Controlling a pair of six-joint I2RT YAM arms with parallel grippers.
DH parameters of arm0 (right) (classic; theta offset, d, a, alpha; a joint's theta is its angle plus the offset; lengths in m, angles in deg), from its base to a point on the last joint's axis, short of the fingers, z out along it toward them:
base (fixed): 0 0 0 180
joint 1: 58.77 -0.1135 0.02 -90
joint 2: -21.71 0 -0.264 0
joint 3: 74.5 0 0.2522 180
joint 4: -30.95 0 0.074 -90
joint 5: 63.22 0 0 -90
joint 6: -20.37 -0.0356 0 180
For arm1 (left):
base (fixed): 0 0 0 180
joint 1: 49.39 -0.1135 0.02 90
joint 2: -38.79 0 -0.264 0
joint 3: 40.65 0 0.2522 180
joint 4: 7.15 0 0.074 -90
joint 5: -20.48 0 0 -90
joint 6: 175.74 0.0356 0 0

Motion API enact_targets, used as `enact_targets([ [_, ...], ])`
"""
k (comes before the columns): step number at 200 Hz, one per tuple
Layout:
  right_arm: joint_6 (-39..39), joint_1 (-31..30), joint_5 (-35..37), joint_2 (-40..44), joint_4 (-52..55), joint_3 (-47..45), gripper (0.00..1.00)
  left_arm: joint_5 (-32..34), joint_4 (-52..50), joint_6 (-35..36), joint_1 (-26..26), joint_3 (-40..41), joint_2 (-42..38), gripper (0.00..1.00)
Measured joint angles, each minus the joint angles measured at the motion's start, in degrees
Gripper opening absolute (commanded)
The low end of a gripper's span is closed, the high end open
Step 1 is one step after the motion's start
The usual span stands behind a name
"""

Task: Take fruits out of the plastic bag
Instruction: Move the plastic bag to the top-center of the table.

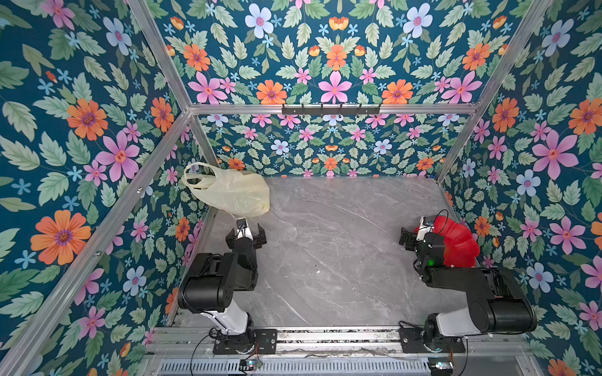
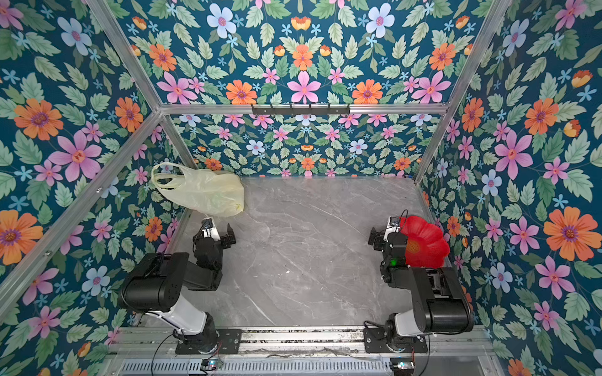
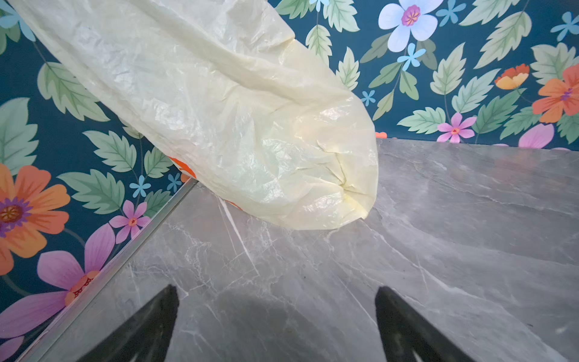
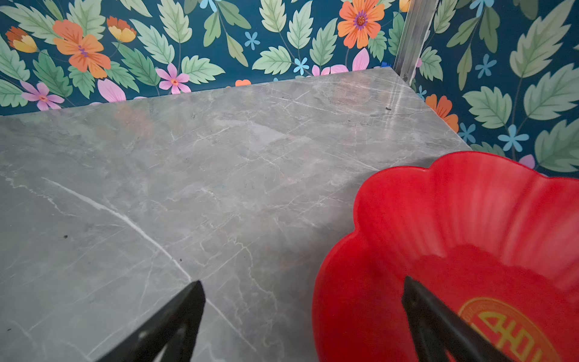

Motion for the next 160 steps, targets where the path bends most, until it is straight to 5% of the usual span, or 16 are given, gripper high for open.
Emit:
enact_targets([
  [160,0.0,0.0,0.0,0.0,0.0,0.0,0.99,-0.8,0.0,0.0,0.1,0.1,0.0,1.0],
])
